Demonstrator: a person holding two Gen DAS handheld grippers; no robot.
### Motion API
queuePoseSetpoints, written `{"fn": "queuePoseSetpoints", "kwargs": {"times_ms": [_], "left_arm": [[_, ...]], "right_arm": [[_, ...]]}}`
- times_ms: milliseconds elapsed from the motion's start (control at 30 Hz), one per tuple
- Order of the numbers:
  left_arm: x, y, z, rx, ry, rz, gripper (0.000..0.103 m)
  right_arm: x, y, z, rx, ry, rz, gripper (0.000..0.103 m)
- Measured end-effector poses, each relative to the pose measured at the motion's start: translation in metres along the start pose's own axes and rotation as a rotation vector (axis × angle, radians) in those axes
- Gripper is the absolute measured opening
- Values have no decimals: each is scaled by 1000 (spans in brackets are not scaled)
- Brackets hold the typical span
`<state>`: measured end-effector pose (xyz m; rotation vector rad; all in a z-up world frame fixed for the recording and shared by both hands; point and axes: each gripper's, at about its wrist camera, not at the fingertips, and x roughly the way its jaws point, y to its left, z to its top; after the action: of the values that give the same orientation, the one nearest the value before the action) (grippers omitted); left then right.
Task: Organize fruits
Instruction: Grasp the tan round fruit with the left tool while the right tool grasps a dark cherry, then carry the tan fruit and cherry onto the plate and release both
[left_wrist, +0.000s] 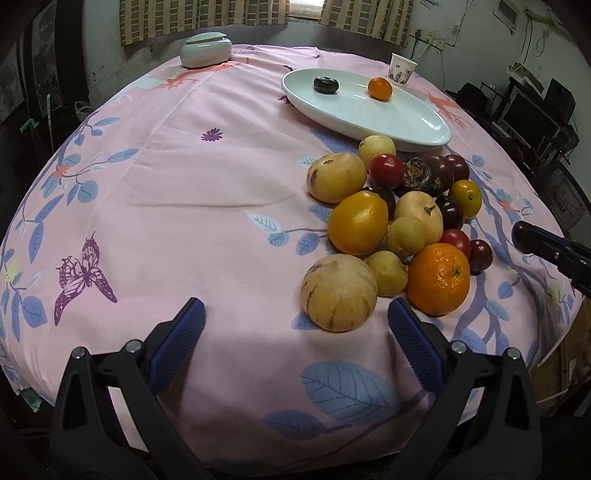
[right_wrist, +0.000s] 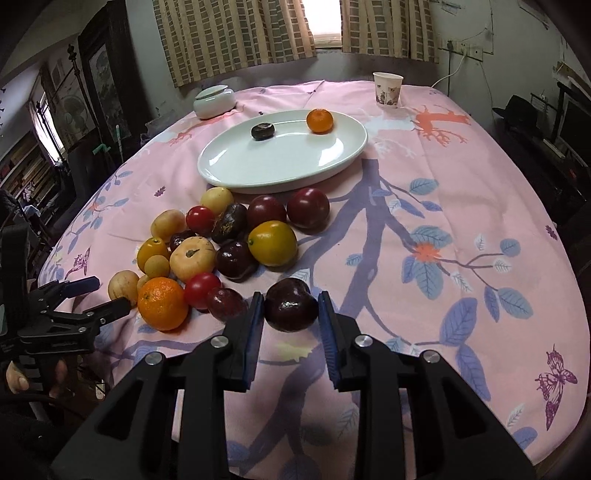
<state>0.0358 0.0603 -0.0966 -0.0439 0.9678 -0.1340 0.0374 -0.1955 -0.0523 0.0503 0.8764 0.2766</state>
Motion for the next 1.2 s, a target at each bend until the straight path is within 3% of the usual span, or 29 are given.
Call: {"fn": "queuePoseSetpoints", "kwargs": {"times_ms": [100,200,233,567,900,1200], "left_arm": [[7,-6,1,26,-17,27,89],[6,-14,4,63,-38,3,44],[5,-16,5,63,-36,5,40],[-31,-25,11,72,-91,-61,40],[-29,-27,26,60,-48,-140,40],[-35,-35,78,113,-102,-126,40]], "right_arm": [[-1,-1,-4,11,4,14,30],[-1,2,-6,7,7,26,30],[-1,3,-6,5,6,30,30],[-4,23,-2,-27,-5,81,30],[-6,29,2,-43,-17,98,30],[-2,32,35,-92,-33,124,30]]}}
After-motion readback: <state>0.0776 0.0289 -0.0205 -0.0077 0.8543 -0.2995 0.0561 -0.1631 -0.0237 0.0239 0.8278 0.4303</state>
